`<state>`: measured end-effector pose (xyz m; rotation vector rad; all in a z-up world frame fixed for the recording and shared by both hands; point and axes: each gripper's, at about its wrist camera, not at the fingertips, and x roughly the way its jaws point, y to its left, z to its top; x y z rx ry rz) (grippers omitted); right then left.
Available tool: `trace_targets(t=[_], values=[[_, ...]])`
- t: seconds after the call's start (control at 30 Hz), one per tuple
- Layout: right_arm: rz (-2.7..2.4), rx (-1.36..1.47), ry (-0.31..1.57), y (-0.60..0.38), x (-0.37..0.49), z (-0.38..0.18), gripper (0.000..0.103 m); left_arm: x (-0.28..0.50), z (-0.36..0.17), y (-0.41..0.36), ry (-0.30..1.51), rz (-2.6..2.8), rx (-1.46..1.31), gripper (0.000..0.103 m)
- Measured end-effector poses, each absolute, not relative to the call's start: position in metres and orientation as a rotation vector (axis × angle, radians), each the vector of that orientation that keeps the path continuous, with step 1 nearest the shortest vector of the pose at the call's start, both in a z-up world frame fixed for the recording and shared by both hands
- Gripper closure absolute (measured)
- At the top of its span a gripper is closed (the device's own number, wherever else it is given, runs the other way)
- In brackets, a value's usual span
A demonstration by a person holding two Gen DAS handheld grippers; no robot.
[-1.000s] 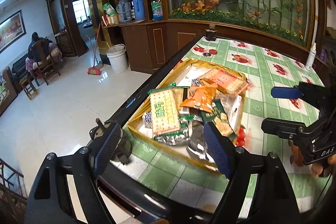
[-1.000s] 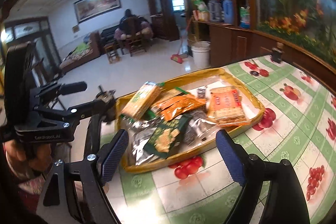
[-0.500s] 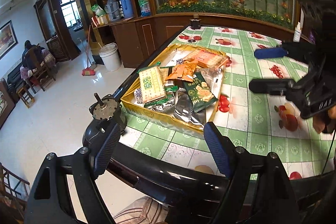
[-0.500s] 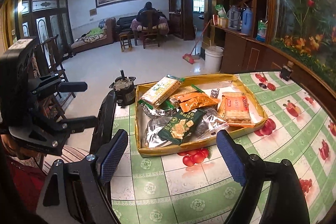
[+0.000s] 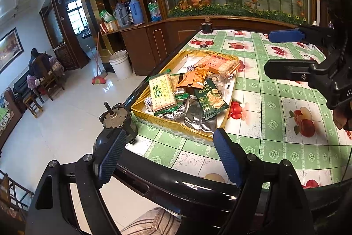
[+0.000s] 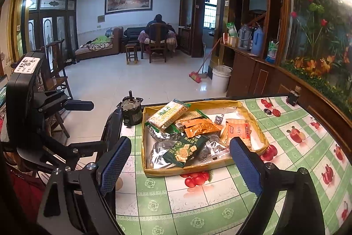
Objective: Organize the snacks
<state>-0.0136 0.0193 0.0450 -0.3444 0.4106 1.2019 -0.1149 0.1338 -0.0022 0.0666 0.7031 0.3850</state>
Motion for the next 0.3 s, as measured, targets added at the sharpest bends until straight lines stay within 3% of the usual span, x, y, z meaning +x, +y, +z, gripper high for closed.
trace_targets(t=[0.3], values=[[1.215,-0.355,0.42,0.0254,-0.0145,0.0392,0.011,-0.1178,-0.0007,0.1372,0.668,0.403,0.07,0.021]])
